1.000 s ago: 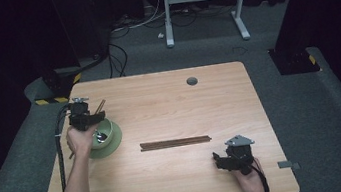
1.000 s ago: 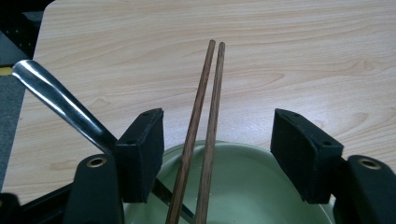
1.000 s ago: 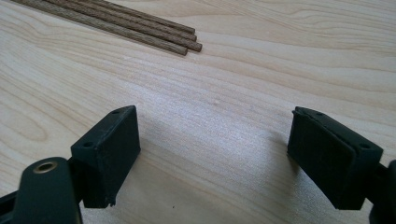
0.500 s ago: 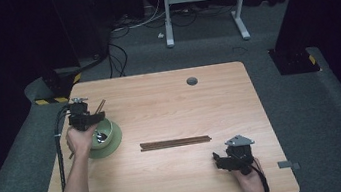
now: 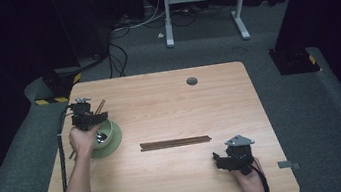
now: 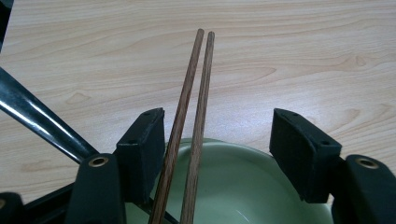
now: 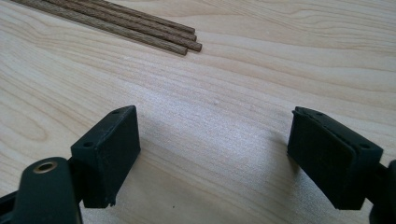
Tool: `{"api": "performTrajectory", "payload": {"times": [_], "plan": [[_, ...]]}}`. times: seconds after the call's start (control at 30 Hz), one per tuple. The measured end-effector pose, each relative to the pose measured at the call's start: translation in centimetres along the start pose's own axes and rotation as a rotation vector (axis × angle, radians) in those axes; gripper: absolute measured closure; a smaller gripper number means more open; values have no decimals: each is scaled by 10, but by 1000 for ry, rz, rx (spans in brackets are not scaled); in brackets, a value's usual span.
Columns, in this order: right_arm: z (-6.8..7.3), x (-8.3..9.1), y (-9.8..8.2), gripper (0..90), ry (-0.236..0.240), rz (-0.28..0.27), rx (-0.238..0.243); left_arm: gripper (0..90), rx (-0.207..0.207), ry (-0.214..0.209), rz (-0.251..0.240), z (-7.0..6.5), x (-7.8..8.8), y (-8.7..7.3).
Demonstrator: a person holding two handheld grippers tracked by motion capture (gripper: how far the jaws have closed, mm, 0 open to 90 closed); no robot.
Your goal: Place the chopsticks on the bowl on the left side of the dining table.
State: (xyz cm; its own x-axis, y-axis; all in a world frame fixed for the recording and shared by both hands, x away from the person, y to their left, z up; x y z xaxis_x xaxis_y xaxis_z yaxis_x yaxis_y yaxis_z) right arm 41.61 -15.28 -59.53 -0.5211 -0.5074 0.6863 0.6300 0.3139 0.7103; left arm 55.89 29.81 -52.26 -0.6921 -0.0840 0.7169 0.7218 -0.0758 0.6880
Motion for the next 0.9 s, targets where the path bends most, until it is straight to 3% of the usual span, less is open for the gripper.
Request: {"api": "performTrajectory", "payload": {"times": [0.9], "plan": [[0, 0, 0, 164, 0, 0, 0, 392, -30, -41, -28, -10, 5, 2]]}}
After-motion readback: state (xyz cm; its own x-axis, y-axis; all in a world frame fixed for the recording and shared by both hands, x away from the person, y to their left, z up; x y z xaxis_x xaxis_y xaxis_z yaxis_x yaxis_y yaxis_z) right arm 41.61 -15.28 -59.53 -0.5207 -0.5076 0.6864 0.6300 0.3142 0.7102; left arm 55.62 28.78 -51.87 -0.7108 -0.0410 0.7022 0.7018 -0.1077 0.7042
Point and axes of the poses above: each handheld gripper's, and its own axes: x roughly backward along the jaws, y roughly out of its top, z roughly to its left, the point moved 10 cm from there along -x, roughly forward along the jaws, and after that the axes turned 14 degrees about y, right-handed, at the moved point
